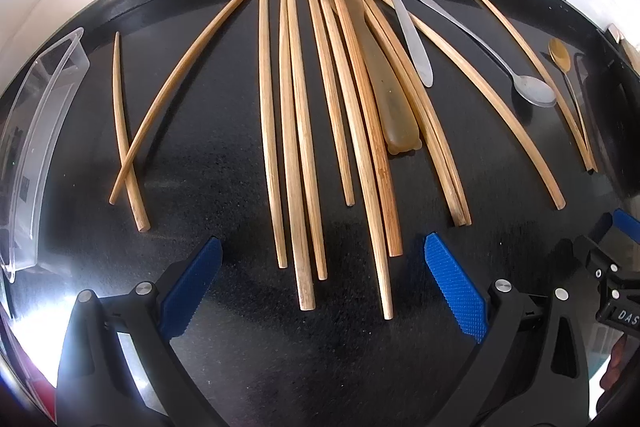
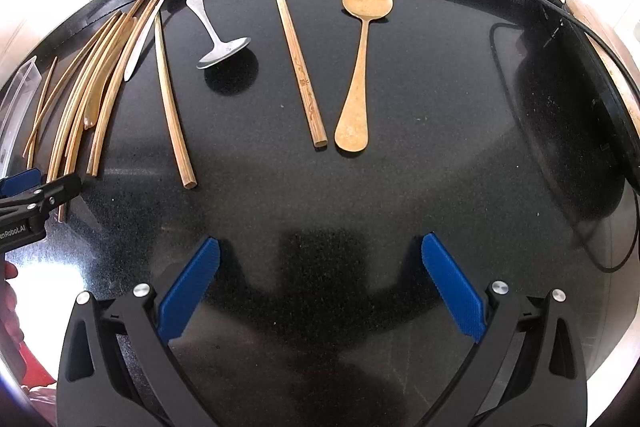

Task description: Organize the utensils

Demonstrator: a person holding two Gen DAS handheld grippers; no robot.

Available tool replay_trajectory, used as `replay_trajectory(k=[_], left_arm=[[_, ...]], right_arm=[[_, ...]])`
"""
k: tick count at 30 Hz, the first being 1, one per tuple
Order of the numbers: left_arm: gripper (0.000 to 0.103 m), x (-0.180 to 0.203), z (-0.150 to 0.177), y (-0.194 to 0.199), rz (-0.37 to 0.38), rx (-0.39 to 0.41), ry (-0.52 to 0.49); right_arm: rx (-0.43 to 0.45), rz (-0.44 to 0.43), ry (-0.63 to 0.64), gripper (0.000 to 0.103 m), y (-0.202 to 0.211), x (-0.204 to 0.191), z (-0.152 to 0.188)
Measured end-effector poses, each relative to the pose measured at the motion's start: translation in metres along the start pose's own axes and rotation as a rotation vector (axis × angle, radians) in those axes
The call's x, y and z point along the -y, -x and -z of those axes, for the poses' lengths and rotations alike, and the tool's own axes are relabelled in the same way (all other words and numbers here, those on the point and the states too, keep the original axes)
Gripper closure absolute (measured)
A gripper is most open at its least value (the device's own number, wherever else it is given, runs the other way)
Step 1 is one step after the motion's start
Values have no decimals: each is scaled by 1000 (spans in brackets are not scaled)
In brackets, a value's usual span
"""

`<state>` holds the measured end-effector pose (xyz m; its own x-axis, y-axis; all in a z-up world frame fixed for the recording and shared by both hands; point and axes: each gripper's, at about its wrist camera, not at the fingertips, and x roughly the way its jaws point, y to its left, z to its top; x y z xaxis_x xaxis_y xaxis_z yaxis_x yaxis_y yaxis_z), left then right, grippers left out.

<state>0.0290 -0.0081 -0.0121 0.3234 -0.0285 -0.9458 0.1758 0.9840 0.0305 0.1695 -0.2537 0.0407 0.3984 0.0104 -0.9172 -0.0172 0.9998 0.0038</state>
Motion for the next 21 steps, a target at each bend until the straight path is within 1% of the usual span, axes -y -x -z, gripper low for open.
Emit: replay_trajectory(k=[7, 13, 21], left_arm=[[5, 2, 6, -1, 2, 3, -2], [5, -2, 8, 5, 4, -4, 1], [5, -7, 4, 10, 8, -22, 1]], right_arm=[[0, 4, -6, 5, 0, -1, -2], [-58, 2, 3, 5, -2, -1, -11], [-33, 1, 6, 5, -1, -3, -4]])
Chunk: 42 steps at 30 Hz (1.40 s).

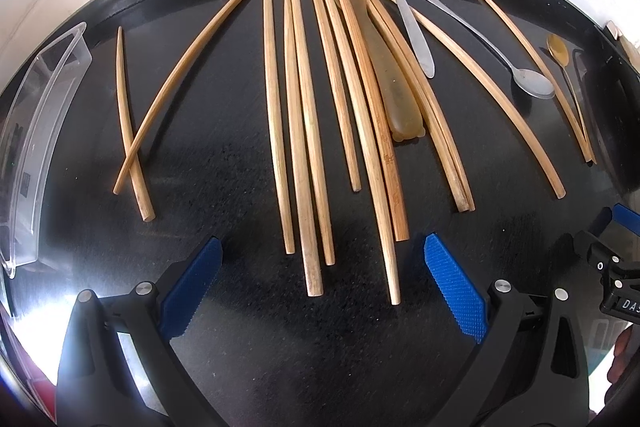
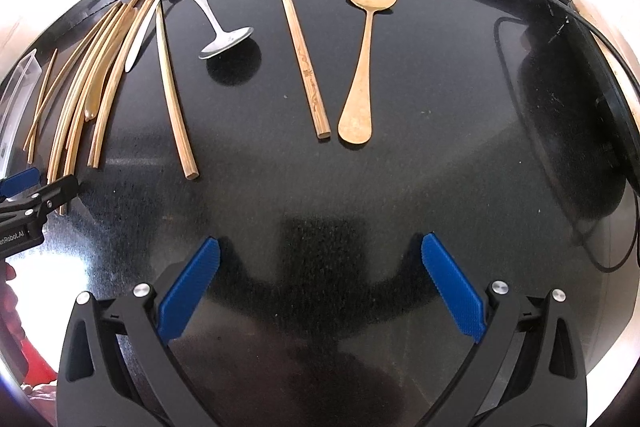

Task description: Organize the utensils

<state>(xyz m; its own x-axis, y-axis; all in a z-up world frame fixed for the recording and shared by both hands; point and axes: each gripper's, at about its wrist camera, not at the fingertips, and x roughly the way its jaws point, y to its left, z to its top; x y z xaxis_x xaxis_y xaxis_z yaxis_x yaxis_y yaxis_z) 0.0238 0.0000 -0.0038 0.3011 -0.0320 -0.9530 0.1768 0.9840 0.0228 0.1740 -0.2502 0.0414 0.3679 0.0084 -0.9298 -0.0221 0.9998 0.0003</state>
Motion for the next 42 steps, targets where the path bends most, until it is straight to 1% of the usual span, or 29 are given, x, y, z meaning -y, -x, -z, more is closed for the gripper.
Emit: replay_trajectory(k=[7, 14, 19, 27, 42], left_arm=[[5, -7, 3, 2, -1, 1, 5], [5, -15, 10, 5, -5, 8, 17], [5, -16, 8, 8, -3, 2, 11], [5, -33, 5, 8, -2, 3, 22], [5, -32, 14, 12, -10, 13, 33]], right_arm=[[60, -2, 6, 5, 2, -1, 8], [91, -6, 16, 5, 3, -4, 11], [99, -6, 16, 5, 2, -5, 5], [118, -2, 6, 5, 1, -9, 0], [128, -5, 13, 5, 2, -9, 1]])
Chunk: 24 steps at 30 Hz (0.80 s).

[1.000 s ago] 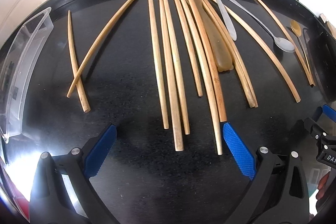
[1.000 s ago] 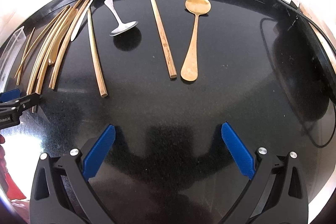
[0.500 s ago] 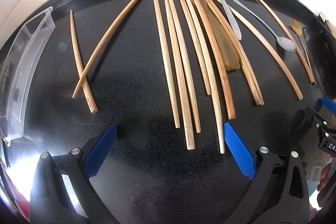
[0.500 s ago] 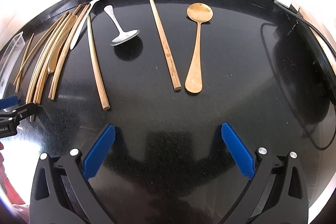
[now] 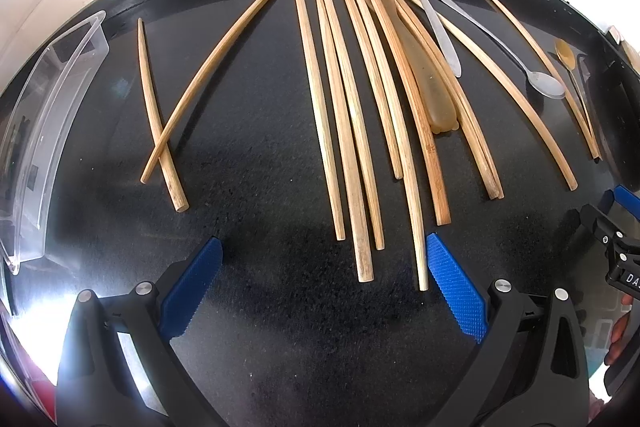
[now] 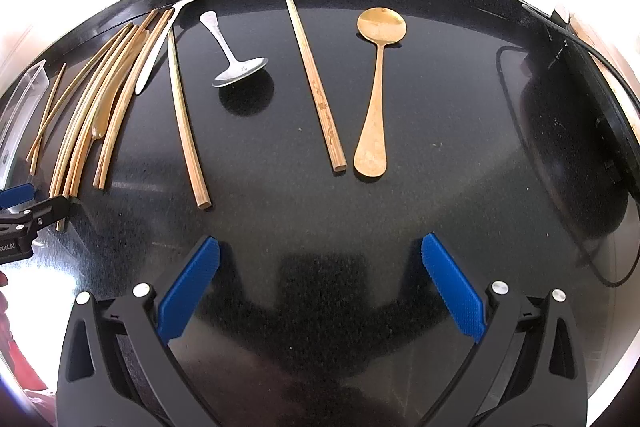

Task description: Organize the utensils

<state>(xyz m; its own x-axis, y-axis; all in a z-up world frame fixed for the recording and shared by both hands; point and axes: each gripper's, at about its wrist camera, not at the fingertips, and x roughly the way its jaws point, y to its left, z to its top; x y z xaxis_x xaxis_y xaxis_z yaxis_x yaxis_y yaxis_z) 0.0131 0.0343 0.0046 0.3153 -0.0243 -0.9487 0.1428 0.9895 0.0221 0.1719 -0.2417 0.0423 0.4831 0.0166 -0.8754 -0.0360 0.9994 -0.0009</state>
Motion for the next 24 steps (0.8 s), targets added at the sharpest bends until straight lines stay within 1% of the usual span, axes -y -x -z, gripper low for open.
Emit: replay_trajectory(k=[5, 9, 18, 21, 24], left_arm=[[5, -3, 5, 1, -2, -2, 6], [5, -5, 6, 1, 1, -25, 6], [5, -7, 12, 4, 6, -23, 7], [5, -9, 11, 7, 26, -17, 28], [5, -12, 7, 16, 14, 9, 18]], right_arm=[[0, 0, 1, 5, 0, 1, 1], [0, -1, 4, 5, 0, 1, 1], [1, -4, 14, 5, 0, 1, 2], [-34, -15, 41, 5, 0, -1, -1], [-67, -6, 53, 5, -1, -1, -6]])
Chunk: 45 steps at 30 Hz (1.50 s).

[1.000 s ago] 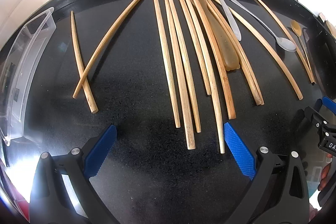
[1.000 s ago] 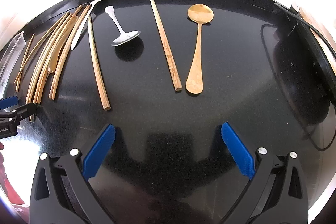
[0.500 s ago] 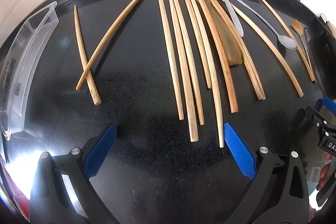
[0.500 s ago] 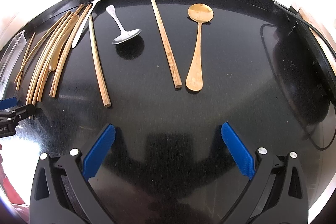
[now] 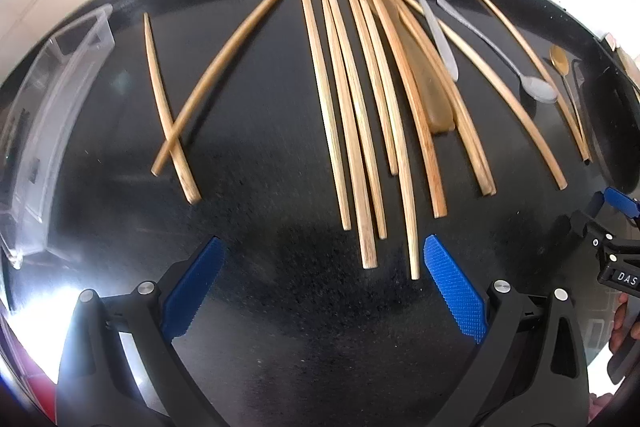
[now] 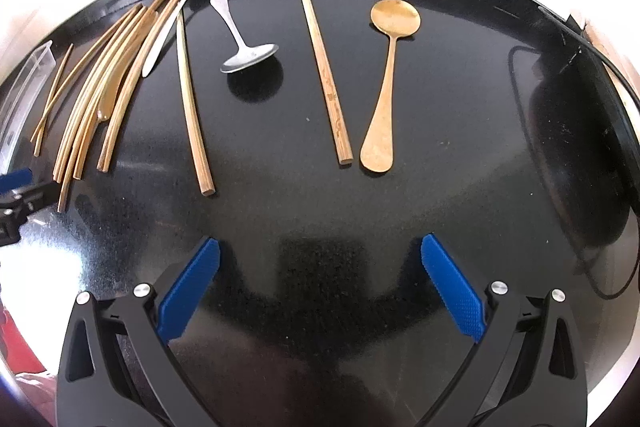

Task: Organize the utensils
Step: 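Lower the left tool onto a wooden chopstick and close it while the right tool grasps another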

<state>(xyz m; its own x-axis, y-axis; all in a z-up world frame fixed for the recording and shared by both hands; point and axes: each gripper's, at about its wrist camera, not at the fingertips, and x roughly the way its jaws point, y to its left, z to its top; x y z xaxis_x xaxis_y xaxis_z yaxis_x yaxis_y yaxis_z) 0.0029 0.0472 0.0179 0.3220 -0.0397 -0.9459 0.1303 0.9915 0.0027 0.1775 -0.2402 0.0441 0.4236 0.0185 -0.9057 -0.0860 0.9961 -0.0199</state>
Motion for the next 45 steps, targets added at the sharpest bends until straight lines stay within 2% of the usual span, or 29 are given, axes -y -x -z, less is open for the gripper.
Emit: replay_trajectory(k=[8, 15, 22, 25, 28, 31, 39, 42, 45], left_arm=[[5, -7, -27, 29, -71, 93, -30], [5, -15, -62, 36, -79, 119, -15], [5, -39, -113, 12, -69, 92, 56], [5, -56, -135, -5, -101, 73, 110], [5, -69, -150, -24, -103, 26, 160], [5, -78, -160, -35, -122, 22, 199], [5, -100, -168, -56, -139, -9, 277], [5, -99, -168, -70, -125, -58, 285], [5, -92, -168, -70, -114, -48, 274]], right_arm=[[139, 2, 111, 5, 26, -18, -21], [190, -61, 172, 5, 34, -32, -60], [172, -89, 123, 5, 21, -18, -117], [148, -76, 115, 5, 7, -15, -144], [116, -56, 114, 5, -9, -16, -164], [79, -33, 124, 5, -27, -20, -177], [-10, -2, 133, 5, -63, -26, -178], [-2, -45, 84, 5, -65, -18, -172], [10, -55, 102, 5, -64, -13, -168]])
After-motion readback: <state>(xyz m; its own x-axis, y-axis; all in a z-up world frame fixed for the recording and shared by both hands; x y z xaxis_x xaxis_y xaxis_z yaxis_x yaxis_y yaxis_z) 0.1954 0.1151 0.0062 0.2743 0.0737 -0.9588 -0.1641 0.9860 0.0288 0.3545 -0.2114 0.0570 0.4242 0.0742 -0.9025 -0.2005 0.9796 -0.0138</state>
